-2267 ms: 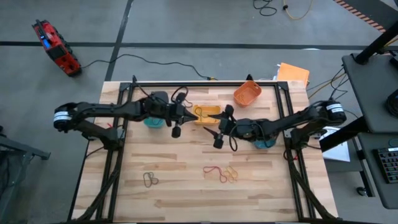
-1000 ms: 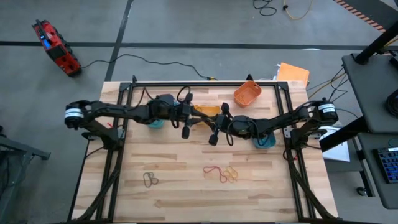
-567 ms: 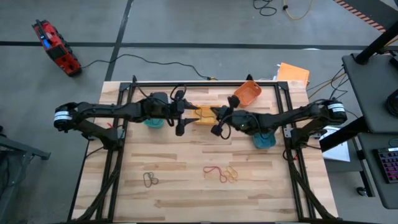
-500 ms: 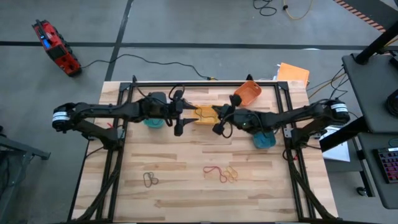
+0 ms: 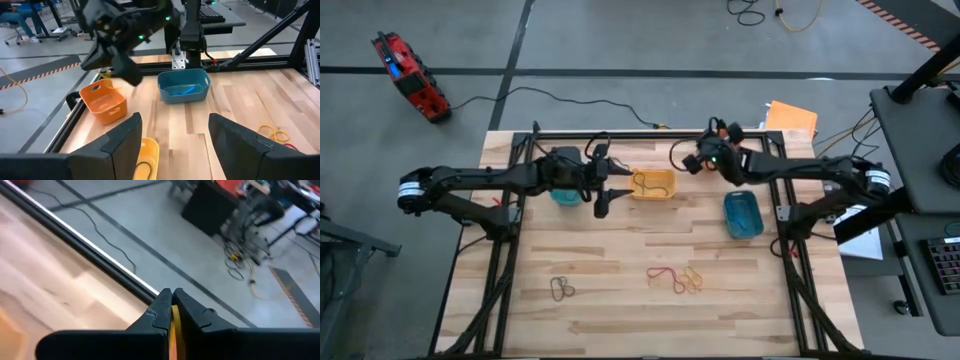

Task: Sort rubber bands into baskets
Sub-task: Put the yellow rubber band into the orange bin, then put the blue rubberband into the blue bin

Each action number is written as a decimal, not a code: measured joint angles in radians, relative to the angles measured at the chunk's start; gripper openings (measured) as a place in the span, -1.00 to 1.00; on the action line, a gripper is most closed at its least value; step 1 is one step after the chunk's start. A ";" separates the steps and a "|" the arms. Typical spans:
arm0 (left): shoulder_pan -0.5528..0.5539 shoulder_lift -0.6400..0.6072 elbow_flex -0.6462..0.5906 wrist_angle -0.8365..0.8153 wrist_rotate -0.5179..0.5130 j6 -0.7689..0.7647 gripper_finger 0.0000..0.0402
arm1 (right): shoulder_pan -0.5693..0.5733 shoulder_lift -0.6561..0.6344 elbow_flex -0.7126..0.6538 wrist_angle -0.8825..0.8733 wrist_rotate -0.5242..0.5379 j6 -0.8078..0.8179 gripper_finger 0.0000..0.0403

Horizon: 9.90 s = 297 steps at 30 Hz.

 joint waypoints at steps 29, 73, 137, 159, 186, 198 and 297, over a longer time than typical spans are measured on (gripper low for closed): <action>0.000 0.031 0.000 -0.030 0.000 -0.012 0.06 | -0.229 0.163 -0.001 -0.069 -0.078 0.099 -0.96; -0.002 0.031 0.000 -0.613 -0.133 -0.263 0.06 | -0.233 0.148 -0.001 0.004 -0.664 0.054 -0.37; 0.349 0.582 0.149 -0.411 -0.261 0.239 -0.94 | -0.228 0.086 -0.012 -0.036 -0.710 0.032 -0.30; 0.273 0.232 0.148 -0.504 -0.174 0.096 -1.00 | -0.213 0.086 -0.017 -0.038 -0.711 0.043 -0.27; -0.005 0.067 0.147 -0.271 -0.118 -0.013 -1.00 | 0.125 0.085 -0.017 0.405 -0.971 -0.175 -0.08; -0.053 0.133 0.147 -0.083 -0.119 -0.016 -1.00 | 0.158 0.085 -0.017 0.492 -0.968 -0.153 0.12; -0.134 0.598 -0.072 0.199 -0.267 -0.044 -0.12 | 0.192 0.075 -0.026 -0.088 -0.941 -0.016 0.11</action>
